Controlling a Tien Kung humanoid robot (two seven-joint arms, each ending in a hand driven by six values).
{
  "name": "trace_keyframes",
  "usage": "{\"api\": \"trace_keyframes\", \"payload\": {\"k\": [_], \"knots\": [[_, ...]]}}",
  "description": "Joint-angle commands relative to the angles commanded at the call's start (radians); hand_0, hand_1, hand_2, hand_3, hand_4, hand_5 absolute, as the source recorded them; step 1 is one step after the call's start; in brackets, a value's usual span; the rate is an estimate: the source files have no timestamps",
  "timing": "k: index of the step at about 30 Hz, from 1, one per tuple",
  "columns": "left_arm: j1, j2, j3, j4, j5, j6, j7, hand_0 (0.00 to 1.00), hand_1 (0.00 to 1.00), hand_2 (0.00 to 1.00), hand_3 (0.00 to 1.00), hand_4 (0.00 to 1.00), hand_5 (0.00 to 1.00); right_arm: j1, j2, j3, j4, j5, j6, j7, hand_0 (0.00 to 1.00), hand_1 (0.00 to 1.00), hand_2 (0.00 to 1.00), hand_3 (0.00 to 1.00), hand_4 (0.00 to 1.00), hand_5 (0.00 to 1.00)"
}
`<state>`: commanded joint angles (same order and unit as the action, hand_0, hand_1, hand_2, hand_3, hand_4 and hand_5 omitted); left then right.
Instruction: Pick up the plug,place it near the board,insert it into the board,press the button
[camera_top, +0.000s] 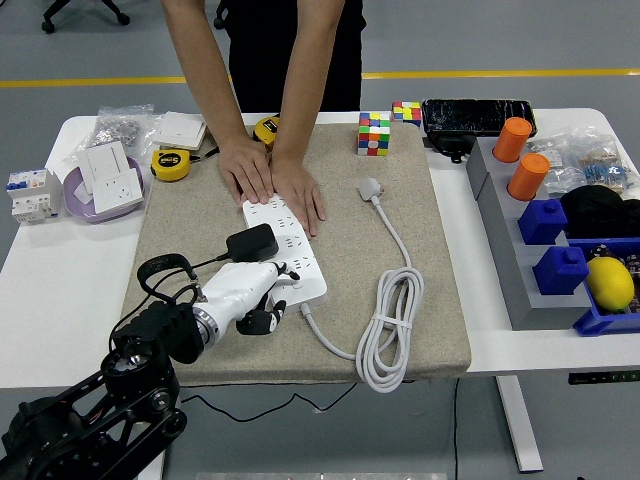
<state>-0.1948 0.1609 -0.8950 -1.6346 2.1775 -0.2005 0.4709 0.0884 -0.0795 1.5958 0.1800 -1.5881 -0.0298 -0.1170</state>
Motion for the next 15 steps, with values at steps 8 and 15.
{"api": "trace_keyframes", "payload": {"k": [8, 15], "knots": [[0.03, -0.014, -0.102, -0.078, -0.092, 0.161, -0.139, 0.343, 0.324, 0.382, 0.613, 0.598, 0.166, 0.0, 0.001, -0.004, 0.0, 0.002, 0.0, -0.002, 0.869, 0.735, 0.727, 0.769, 0.998, 0.927], [0.109, -0.04, -0.238, -0.06, -0.339, 0.362, -0.384, 0.889, 0.886, 0.817, 0.781, 0.907, 0.338, -0.003, 0.002, -0.004, 0.0, 0.002, 0.0, -0.002, 0.87, 0.735, 0.728, 0.768, 0.998, 0.929]]}}
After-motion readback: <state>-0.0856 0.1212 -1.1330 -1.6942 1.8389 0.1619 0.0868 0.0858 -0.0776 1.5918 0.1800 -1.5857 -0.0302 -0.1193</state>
